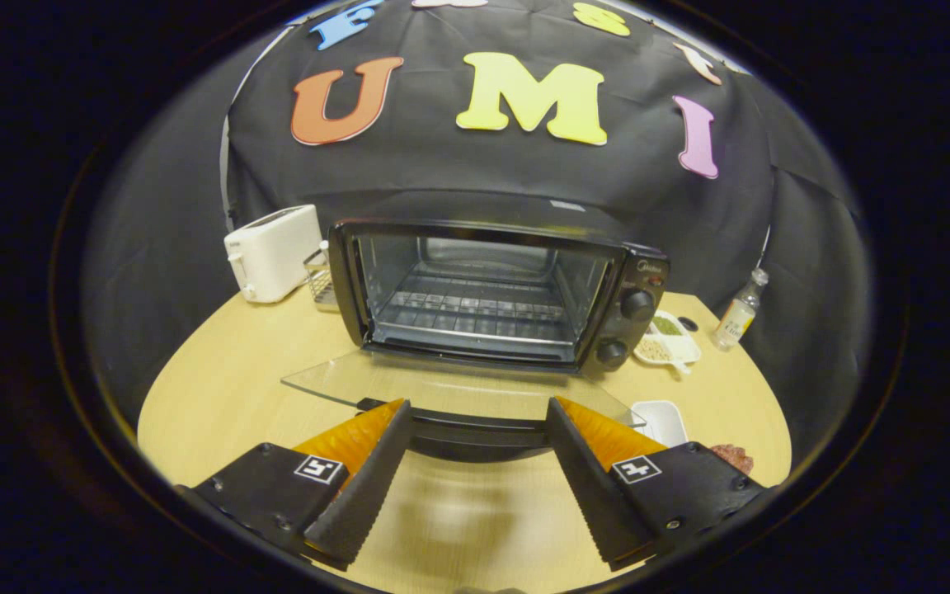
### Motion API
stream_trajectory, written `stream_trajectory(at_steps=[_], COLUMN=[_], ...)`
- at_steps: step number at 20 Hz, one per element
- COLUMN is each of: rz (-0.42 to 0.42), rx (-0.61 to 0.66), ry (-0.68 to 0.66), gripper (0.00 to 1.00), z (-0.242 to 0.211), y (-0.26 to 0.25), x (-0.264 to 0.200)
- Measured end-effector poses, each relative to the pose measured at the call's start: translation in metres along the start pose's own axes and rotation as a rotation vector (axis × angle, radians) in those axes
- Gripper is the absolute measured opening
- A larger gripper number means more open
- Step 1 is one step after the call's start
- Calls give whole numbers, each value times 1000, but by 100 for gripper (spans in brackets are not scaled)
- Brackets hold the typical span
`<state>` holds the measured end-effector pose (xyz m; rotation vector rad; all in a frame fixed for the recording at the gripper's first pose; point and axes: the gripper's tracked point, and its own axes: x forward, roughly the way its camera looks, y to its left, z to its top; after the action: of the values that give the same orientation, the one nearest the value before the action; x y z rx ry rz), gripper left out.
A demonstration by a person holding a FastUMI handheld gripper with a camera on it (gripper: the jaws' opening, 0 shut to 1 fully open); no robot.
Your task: Open the toaster oven, put the food inside, and close the toaster oven door.
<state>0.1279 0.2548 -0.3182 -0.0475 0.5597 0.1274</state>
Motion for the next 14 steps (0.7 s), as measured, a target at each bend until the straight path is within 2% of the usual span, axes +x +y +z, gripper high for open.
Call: stream_trajectory(at_steps=[7, 14], rz=[17, 22], rx=[28, 2], ry=[147, 169], gripper=[100, 100], z=[-57, -68], y=[3, 3], x=[21, 30])
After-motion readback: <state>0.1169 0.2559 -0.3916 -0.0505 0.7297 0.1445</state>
